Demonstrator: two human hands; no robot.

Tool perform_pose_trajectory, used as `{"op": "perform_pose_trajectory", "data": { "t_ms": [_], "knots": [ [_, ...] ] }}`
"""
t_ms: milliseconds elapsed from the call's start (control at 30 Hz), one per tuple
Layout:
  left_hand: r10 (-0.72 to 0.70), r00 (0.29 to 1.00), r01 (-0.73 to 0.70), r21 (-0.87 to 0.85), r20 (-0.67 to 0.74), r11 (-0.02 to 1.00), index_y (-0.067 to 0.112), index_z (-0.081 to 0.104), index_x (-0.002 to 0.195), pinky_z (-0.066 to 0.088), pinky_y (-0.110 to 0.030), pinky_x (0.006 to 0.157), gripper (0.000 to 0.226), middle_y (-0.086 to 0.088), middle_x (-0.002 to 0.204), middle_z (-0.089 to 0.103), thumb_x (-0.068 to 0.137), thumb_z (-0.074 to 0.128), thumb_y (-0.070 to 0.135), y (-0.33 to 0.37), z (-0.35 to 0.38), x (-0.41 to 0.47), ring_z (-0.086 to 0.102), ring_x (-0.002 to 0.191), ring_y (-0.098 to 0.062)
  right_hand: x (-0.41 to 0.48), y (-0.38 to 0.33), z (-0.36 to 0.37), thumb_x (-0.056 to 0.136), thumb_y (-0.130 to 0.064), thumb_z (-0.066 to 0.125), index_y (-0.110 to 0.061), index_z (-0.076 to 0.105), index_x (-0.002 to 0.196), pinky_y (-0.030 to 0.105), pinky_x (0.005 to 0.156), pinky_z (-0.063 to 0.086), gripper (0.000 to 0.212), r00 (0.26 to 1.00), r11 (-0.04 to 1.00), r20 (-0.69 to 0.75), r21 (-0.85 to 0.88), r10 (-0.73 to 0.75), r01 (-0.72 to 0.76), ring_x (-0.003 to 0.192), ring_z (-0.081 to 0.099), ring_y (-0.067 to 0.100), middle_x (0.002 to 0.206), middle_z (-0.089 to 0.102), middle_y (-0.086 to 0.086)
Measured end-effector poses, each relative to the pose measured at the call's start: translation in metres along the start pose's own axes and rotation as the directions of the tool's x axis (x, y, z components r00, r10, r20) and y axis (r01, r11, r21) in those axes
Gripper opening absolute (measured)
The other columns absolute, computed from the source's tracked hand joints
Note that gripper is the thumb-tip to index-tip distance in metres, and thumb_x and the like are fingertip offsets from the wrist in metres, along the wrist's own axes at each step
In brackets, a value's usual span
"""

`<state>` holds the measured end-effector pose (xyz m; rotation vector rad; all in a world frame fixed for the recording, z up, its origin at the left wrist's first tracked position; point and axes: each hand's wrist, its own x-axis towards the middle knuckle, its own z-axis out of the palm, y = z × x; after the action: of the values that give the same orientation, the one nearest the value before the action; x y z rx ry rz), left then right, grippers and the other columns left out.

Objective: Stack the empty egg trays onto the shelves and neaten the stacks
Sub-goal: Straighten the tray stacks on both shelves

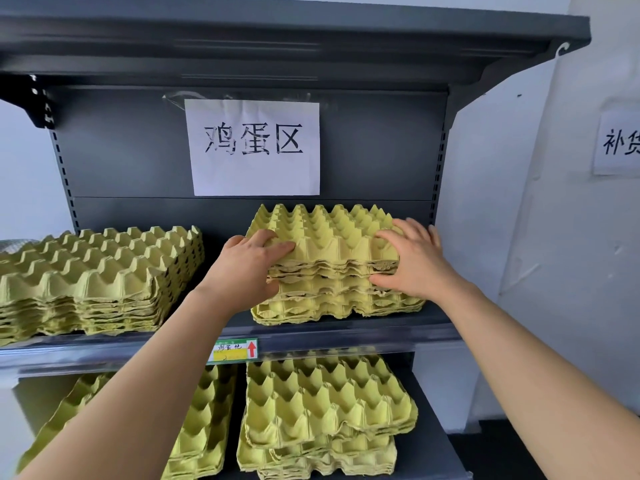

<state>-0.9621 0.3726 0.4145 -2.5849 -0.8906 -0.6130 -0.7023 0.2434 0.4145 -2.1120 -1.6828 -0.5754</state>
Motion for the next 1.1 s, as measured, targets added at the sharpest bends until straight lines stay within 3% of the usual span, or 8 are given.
{"op": "perform_pose_trajectory", "data": {
  "t_ms": [133,300,467,533,633,767,967,1100],
  "knots": [
    [-0.016,1.000,0.016,0.004,0.024,1.000,0.035,0.042,0.140,0.032,-0.034,0.106,0.068,0.002,0.139,0.043,0.076,0.065,0.036,0.009,-0.003,0.005,0.053,0.112,-0.015,-0.003,0.003,-0.001,0.072,-0.053,0.069,-0.029,0.050,0.132,0.044,0.112,0.026,0.067,0.995,0.998,0.088,0.037,0.046,-0.050,0.137,0.029,0.025,0.153,0.028,0.005],
    [-0.025,0.999,0.024,-0.015,-0.027,1.000,0.033,0.037,0.143,0.024,-0.038,0.112,0.069,-0.001,0.142,0.039,0.079,0.062,0.039,0.010,0.010,-0.004,0.047,0.122,-0.020,-0.004,0.003,0.004,0.075,-0.053,0.067,-0.027,0.049,0.132,0.046,0.113,0.021,0.065,0.995,0.999,0.090,0.014,0.041,-0.042,0.140,0.026,0.023,0.155,0.025,0.005],
    [-0.156,0.983,0.154,-0.023,-0.092,0.988,0.040,-0.001,0.150,0.000,-0.056,0.114,0.106,-0.007,0.159,-0.004,0.072,0.066,0.063,0.016,0.024,-0.019,-0.013,0.145,-0.034,-0.014,0.014,0.009,0.065,-0.054,0.078,-0.041,0.017,0.147,0.053,0.116,0.014,0.103,0.995,0.968,0.031,0.227,0.098,-0.103,0.145,0.005,0.024,0.158,0.011,0.002],
    [-0.224,0.973,0.218,-0.103,-0.052,0.971,0.044,-0.011,0.148,0.019,-0.054,0.114,0.118,-0.007,0.157,-0.020,0.068,0.075,0.058,0.018,0.027,-0.025,-0.002,0.145,-0.039,-0.022,0.023,0.013,0.060,-0.052,0.083,-0.047,0.007,0.145,0.048,0.114,0.023,0.115,0.973,0.914,0.112,0.336,0.202,-0.228,0.143,0.016,0.028,0.158,0.005,0.006],
    [-0.229,0.973,0.217,-0.245,-0.022,0.945,0.043,-0.014,0.147,0.047,-0.038,0.097,0.127,-0.007,0.155,-0.022,0.066,0.084,0.040,0.019,0.030,-0.026,0.035,0.135,-0.036,-0.029,0.029,0.018,0.063,-0.046,0.084,-0.045,0.011,0.144,0.039,0.105,0.037,0.110,0.961,0.879,0.185,0.397,0.207,-0.265,0.132,0.039,0.025,0.152,0.030,0.007],
    [-0.274,0.962,0.258,-0.299,-0.014,0.919,0.038,-0.013,0.148,0.048,-0.039,0.096,0.130,-0.005,0.155,-0.019,0.065,0.087,0.032,0.008,0.033,-0.023,0.048,0.124,-0.035,-0.029,0.020,0.020,0.070,-0.044,0.080,-0.036,0.019,0.144,0.036,0.094,0.044,0.096,0.971,0.897,0.163,0.380,0.176,-0.227,0.119,0.049,0.023,0.140,0.045,0.007],
    [-0.338,0.941,0.297,-0.437,-0.017,0.849,0.029,-0.007,0.151,0.044,-0.038,0.099,0.123,-0.006,0.157,-0.012,0.067,0.081,0.048,0.007,0.030,-0.026,0.055,0.115,-0.032,-0.028,0.014,0.013,0.074,-0.041,0.078,-0.040,-0.001,0.148,0.038,0.110,0.027,0.109,0.981,0.855,0.111,0.481,0.158,-0.193,0.140,0.026,0.021,0.158,0.015,0.001],
    [-0.364,0.931,0.348,-0.401,0.038,0.848,0.016,0.005,0.151,0.046,-0.037,0.096,0.113,-0.010,0.155,0.000,0.071,0.078,0.048,0.014,0.026,-0.026,0.052,0.119,-0.033,-0.021,0.018,0.011,0.075,-0.043,0.076,-0.028,0.002,0.151,0.038,0.111,0.027,0.107,0.973,0.869,0.135,0.439,0.188,-0.228,0.141,0.025,0.022,0.158,0.016,0.003]
  ]
}}
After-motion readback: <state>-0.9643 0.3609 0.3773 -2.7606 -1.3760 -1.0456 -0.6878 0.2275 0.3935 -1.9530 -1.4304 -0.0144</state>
